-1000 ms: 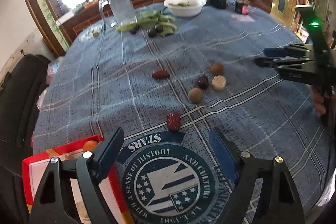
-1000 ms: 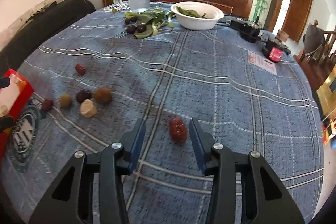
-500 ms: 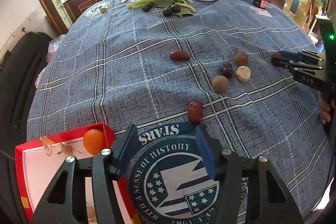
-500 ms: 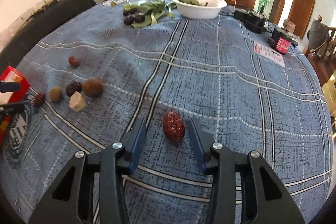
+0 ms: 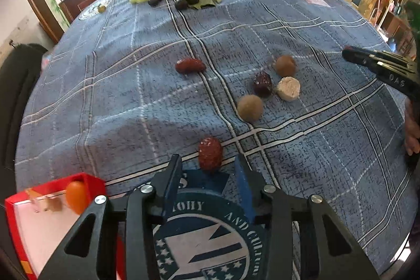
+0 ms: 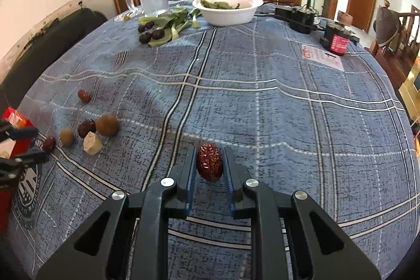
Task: Organize fruits
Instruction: 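Grasp a red date with the right gripper while the left gripper grasps another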
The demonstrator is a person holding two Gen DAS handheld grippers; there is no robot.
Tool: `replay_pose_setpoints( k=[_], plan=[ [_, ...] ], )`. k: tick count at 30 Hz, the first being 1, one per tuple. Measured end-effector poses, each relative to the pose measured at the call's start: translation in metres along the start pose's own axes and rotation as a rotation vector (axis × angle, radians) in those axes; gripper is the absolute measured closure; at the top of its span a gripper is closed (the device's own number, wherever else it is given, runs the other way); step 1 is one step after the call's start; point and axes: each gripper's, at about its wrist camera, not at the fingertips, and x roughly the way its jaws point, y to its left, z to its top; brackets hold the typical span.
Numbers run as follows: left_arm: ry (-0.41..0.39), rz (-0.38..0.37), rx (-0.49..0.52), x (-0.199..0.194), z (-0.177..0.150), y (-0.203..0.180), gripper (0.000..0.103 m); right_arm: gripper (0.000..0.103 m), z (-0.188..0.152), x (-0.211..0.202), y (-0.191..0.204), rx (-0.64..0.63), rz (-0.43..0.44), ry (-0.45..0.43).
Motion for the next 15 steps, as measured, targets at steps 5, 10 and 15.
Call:
replay_pose_setpoints(
  k=[5,10,15],
  plan=[
    [-0.006,-0.038,-0.007,0.002,0.003,-0.001,0.084,0.082,0.004,-0.008,-0.007,0.046,-0.005,-0.038],
    [-0.017,-0.053,-0.036,0.0,-0.001,-0.001,0.086,0.082,0.006,-0.01,-0.017,0.102,-0.012,-0.04],
    [-0.098,-0.041,-0.054,-0.034,-0.009,0.001,0.086,0.082,0.007,-0.017,-0.02,0.114,-0.016,-0.085]
  ],
)
